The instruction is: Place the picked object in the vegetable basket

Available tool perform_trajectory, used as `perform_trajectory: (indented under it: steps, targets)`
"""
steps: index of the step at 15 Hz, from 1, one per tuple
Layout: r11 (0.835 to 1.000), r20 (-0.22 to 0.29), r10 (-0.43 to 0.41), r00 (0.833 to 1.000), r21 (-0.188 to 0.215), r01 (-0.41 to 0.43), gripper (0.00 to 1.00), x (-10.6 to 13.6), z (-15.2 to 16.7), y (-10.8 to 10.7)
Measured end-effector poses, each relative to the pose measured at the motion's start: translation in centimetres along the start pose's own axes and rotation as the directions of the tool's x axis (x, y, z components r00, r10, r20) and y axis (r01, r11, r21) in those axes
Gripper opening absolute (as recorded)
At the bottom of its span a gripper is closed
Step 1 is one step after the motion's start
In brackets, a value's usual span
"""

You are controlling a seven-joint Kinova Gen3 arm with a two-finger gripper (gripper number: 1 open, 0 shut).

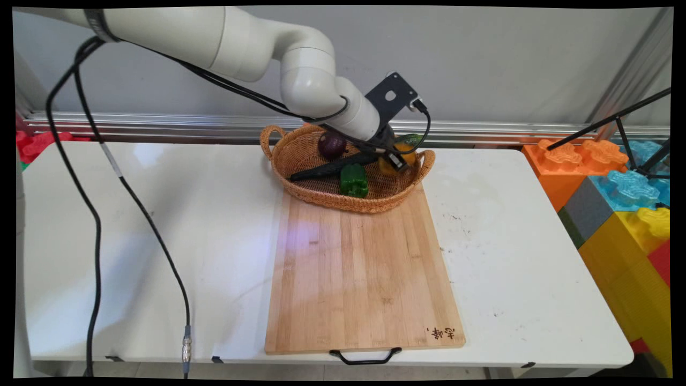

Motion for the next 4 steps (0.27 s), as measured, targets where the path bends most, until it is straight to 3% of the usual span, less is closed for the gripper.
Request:
perform_trajectory:
  steps: [4]
  targets:
    - [1.0,-0.003,-0.012,1.0,-0.018,0.012,1.0,0.83,0.75,0.4]
